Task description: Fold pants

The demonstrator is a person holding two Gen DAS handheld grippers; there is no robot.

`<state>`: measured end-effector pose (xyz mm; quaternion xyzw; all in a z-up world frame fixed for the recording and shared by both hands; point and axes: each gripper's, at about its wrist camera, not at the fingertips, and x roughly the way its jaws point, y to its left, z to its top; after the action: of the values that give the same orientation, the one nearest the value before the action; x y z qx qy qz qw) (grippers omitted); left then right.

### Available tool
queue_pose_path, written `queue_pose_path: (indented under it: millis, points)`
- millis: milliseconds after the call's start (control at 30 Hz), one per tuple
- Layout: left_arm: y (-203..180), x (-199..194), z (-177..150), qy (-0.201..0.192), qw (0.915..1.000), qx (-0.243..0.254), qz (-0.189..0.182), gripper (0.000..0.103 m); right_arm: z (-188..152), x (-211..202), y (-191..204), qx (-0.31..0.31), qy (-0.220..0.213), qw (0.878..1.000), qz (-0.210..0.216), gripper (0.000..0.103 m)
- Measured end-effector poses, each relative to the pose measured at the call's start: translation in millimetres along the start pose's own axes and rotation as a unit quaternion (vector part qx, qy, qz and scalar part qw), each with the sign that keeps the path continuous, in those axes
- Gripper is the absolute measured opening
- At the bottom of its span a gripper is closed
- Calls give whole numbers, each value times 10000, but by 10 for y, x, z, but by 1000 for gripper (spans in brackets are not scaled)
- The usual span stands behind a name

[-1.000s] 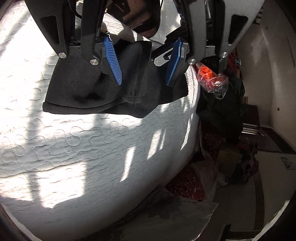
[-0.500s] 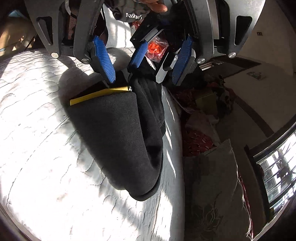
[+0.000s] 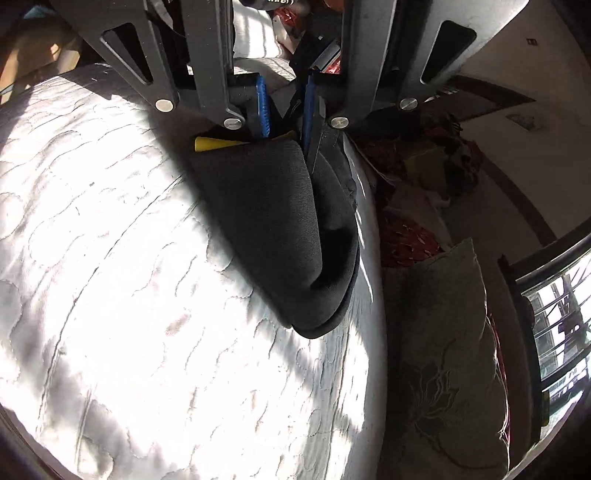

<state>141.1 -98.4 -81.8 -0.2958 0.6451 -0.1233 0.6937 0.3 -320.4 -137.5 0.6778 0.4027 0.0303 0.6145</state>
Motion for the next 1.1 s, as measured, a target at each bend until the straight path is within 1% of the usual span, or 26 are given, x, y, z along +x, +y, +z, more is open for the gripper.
queue_pose_path:
  millis: [67, 133, 167, 233, 333, 400, 467, 500, 533, 567, 600, 633, 667, 700, 733, 833, 900, 933, 1000, 1033, 1067, 1100]
  points:
    - [-7, 99, 8, -3, 9996, 126, 237, 18, 37, -208, 29, -287, -189, 9994, 1, 11]
    - [63, 289, 59, 227, 9990, 19, 394, 18, 95, -357, -10, -530, -362, 9978, -163, 11]
    - [81, 310, 68, 209, 9991, -24, 376, 18, 133, -372, -72, -497, -372, 9978, -245, 11]
    - [48, 276, 66, 229, 9989, 105, 394, 18, 177, -346, -191, -388, -346, 9980, -358, 10]
    - [15, 160, 33, 319, 9983, 339, 344, 19, 175, -326, -197, -537, -290, 9974, -395, 9]
    - [25, 50, -9, 324, 9979, 460, 310, 22, 162, -332, -139, -527, -93, 9980, -350, 16]
    - [55, -64, -73, 250, 9979, 524, 278, 25, 124, -418, -116, -359, 161, 9986, -350, 23]
    - [65, -118, -109, 192, 9981, 535, 247, 25, 66, -506, -85, -397, 178, 9983, -383, 24]
    - [67, -165, -143, 133, 9982, 546, 227, 25, 32, -599, -19, -571, 160, 9976, -355, 24]
    - [55, -199, -177, 71, 9982, 545, 223, 25, -5, -682, 108, -887, 70, 9954, -344, 24]
    - [16, -217, -208, 9, 9982, 570, 210, 25, -40, -735, 244, -1210, -92, 9919, -375, 24]
    - [-31, -240, -224, -74, 9977, 641, 224, 25, -40, -797, 397, -1568, -290, 9864, -390, 26]
    - [-80, -261, -235, -152, 9972, 698, 238, 25, 49, -825, 524, -1898, -416, 9801, -406, 31]
    - [-140, -281, -241, -207, 9965, 790, 163, 25, 89, -821, 648, -2149, -519, 9741, -478, 35]
    - [-198, -276, -238, -208, 9956, 904, 99, 25, 137, -779, 759, -2333, -540, 9693, -551, 36]
    - [-320, -114, -192, -53, 9941, 1070, 145, 25, 216, -565, 944, -2679, -410, 9611, -525, 36]
    - [-320, 53, -121, 89, 9947, 995, 235, 25, 222, -347, 993, -2895, -324, 9549, -571, 36]
    - [-312, 134, -76, 113, 9947, 973, 309, 25, 225, -261, 967, -2899, -262, 9554, -500, 36]
    - [-284, 291, 22, 157, 9939, 970, 510, 25, 251, -125, 861, -2829, -143, 9578, -498, 36]
    - [-272, 364, 64, 265, 9941, 946, 457, 25, 290, -50, 794, -2790, -95, 9587, -552, 36]
    - [-272, 384, 94, 290, 9944, 911, 450, 25, 332, -3, 686, -2797, -92, 9567, -795, 32]
    - [-284, 375, 107, 349, 9945, 889, 433, 25, 395, 62, 587, -2784, -134, 9536, -1139, 21]
